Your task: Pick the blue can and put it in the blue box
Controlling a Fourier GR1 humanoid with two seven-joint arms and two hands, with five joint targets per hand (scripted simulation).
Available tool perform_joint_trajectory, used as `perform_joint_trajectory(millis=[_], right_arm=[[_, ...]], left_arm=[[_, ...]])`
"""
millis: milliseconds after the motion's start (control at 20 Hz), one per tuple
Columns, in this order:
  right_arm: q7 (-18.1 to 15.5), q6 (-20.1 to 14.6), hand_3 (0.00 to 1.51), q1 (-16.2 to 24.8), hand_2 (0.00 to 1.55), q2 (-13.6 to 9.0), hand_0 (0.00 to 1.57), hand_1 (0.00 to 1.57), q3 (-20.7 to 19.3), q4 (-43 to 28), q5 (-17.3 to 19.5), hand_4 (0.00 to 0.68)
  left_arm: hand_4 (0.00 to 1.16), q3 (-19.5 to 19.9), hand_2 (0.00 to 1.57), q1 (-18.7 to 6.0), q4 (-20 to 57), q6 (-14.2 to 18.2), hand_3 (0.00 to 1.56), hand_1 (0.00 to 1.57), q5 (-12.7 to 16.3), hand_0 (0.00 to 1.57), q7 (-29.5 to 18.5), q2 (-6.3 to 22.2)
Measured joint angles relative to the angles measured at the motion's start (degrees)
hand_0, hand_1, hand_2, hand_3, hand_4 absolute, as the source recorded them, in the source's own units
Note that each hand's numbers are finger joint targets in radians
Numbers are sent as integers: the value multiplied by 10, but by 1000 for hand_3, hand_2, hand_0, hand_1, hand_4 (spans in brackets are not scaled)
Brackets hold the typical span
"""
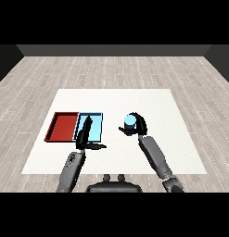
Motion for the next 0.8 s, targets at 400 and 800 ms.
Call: perform_joint_trajectory(millis=[400,800], right_arm=[[30,2,1391,21,1473,22,1445,1445,1,-52,44,571],[47,9,1368,24,1462,47,1443,1443,7,-83,64,551]], left_arm=[[0,-51,0,-37,19,35,0,0,31,0,12,0],[0,-103,0,-64,69,71,0,0,44,0,-6,0]])
